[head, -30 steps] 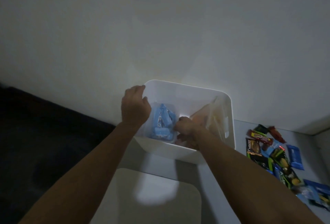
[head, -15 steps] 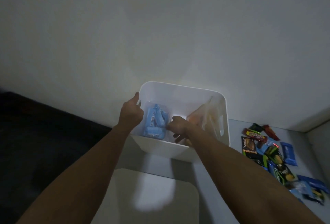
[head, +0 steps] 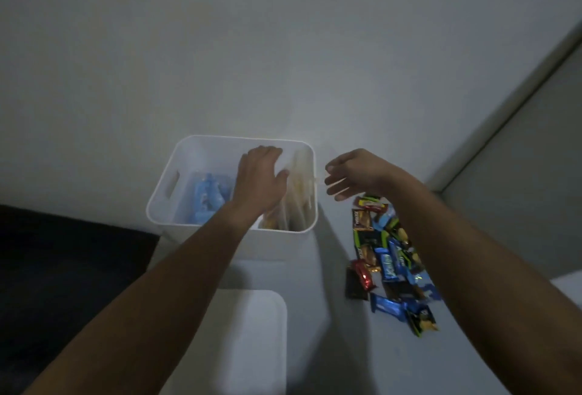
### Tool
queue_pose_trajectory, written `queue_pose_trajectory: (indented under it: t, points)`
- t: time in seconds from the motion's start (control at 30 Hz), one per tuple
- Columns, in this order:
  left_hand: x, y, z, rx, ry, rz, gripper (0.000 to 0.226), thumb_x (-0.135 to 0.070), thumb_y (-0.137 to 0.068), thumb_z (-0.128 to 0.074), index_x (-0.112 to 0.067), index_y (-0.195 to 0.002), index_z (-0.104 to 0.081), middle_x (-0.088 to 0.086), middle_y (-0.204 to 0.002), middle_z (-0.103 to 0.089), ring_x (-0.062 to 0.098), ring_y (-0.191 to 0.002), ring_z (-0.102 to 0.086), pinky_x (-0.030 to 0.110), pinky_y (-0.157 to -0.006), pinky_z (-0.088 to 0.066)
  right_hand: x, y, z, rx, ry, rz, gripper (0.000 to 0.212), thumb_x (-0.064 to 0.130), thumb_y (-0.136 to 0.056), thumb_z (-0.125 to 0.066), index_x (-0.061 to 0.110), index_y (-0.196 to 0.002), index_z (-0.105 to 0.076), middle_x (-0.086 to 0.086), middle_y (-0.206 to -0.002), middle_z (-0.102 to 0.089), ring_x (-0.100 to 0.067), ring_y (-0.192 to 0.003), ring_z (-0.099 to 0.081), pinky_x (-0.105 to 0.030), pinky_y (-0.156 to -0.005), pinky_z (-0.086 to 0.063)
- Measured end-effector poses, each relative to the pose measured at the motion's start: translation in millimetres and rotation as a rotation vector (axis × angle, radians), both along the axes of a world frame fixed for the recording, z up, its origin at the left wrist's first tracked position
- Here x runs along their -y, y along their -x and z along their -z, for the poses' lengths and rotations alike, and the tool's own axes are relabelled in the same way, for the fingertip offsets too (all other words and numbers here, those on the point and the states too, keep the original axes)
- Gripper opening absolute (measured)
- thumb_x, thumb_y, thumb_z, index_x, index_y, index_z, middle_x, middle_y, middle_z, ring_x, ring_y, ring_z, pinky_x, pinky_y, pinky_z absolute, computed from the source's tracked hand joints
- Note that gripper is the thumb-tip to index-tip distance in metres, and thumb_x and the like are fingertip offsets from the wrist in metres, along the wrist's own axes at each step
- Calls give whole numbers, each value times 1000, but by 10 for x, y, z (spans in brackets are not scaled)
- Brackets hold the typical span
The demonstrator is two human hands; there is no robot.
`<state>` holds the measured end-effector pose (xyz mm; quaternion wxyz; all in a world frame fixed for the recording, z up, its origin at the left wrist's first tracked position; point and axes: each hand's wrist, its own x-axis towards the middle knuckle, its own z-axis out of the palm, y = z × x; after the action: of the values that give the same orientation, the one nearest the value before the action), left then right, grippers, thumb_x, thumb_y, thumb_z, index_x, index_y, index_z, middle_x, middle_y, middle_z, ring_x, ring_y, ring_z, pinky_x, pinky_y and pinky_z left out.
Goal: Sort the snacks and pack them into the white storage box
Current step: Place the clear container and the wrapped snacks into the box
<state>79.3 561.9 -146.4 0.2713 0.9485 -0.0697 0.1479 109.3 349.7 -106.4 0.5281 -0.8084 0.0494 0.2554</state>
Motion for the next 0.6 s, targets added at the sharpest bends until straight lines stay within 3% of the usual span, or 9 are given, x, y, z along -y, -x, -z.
queue_pose_trajectory:
  t: [0.07,0.17,0.23,0.33,0.4,0.47,0.53,0.6]
  points:
    - [381,78,7,123,4,92,44,-21,-78,-59,-2,-117,-64,19,-122,-63,38,-115,-54,42,-105,-38,379,91,34,-8,29,38,21,9,-94,-59,-2,-111,-60,-24,-105,-68,-36,-87,-72,-41,-70,-61]
    - [966,262,82,313,22,220,31,-10,-78,-63,-1,-108,-66,17,-116,-64,31,-111,-53,39,-99,-44,900,279,171,-6,160,76,26,6,-88,-65,-5,-112,-62,-16,-88,-69,-26,-71,-68,-40,-67,-59]
    - [1322,424,219,306,50,317,31,-8,-79,-65,-2,-109,-65,15,-112,-64,29,-107,-55,37,-94,-47,1201,437,300,2,300,80,30,7,-85,-70,-3,-112,-64,-14,-84,-66,-25,-73,-64,-37,-64,-58]
    - [1702,611,611,23,41,398,48,-23,-76,-66,-11,-121,-57,10,-122,-59,29,-111,-53,44,-91,-49,1605,650,585,-50,528,2,51,16,-79,-78,4,-125,-60,-15,-109,-62,-27,-91,-62,-37,-68,-58]
    - [1854,696,885,-217,-74,388,69,-46,-72,-63,-23,-134,-43,4,-137,-46,29,-120,-47,49,-93,-48,1839,770,820,-73,661,-84,75,23,-72,-84,9,-137,-49,-14,-133,-53,-29,-111,-58,-38,-85,-55]
    - [1929,773,1152,-423,-210,391,96,-59,-65,-69,-28,-144,-27,4,-148,-31,31,-129,-38,51,-101,-43,2010,889,1074,-83,733,-158,98,32,-64,-88,13,-146,-37,-11,-144,-47,-29,-127,-49,-35,-101,-45]
    - [1966,881,1366,-597,-268,381,118,-72,-55,-71,-34,-149,-9,5,-155,-13,32,-140,-21,56,-107,-33,2122,983,1315,-92,800,-225,115,43,-60,-88,18,-151,-23,-14,-153,-34,-32,-140,-33,-38,-111,-35]
    - [2007,987,1556,-670,-270,364,134,-87,-40,-63,-41,-148,1,4,-158,3,36,-144,-6,64,-105,-26,2194,1057,1545,-110,830,-265,131,52,-54,-88,25,-154,-8,-19,-160,-8,-39,-147,-6,-51,-117,-23]
